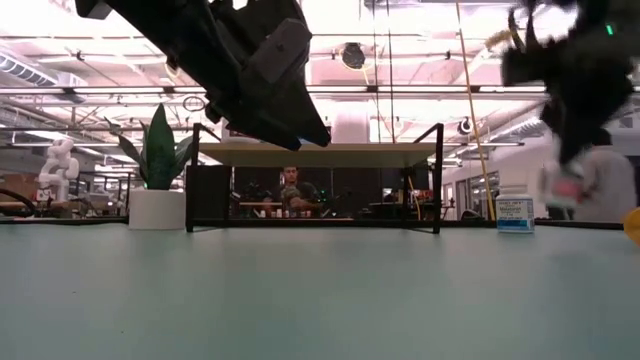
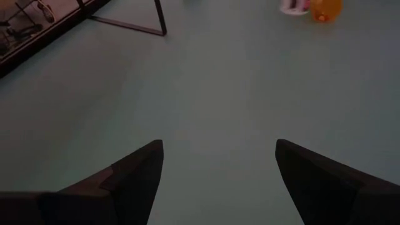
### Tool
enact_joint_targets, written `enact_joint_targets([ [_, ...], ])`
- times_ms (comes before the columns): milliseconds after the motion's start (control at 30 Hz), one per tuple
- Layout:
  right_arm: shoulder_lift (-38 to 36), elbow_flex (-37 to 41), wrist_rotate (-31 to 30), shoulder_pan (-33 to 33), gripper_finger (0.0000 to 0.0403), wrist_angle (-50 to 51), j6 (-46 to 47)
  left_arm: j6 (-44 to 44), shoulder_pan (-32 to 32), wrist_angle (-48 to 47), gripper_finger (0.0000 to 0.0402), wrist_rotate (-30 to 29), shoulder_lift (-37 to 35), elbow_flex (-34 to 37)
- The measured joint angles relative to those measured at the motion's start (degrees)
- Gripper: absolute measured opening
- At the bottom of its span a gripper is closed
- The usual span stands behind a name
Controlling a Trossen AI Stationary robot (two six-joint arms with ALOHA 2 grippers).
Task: Pick and place medicine bottles onto shelf by color
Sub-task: Put the black white pill bottle on the shelf
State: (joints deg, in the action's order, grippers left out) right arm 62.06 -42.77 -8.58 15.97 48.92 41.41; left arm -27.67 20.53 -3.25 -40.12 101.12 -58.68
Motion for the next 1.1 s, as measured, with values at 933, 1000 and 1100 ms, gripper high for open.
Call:
enact_joint_targets([
  [933,45.6,-75.0,2.2,-42.3,0.0153,13.4,-76.8,2.9,-12.8,2.4,0.0312,21.0,8.5,0.0],
  [1000,49.5,-78.9,-0.7,-44.1,0.0153,13.9,-80.1,1.1,-11.9,1.7,0.0312,20.6,8.5,0.0],
  [1100,55.3,-84.4,-2.9,-46.3,0.0154,18.0,-83.0,-0.6,-10.0,1.9,0.0312,19.8,8.5,0.0],
])
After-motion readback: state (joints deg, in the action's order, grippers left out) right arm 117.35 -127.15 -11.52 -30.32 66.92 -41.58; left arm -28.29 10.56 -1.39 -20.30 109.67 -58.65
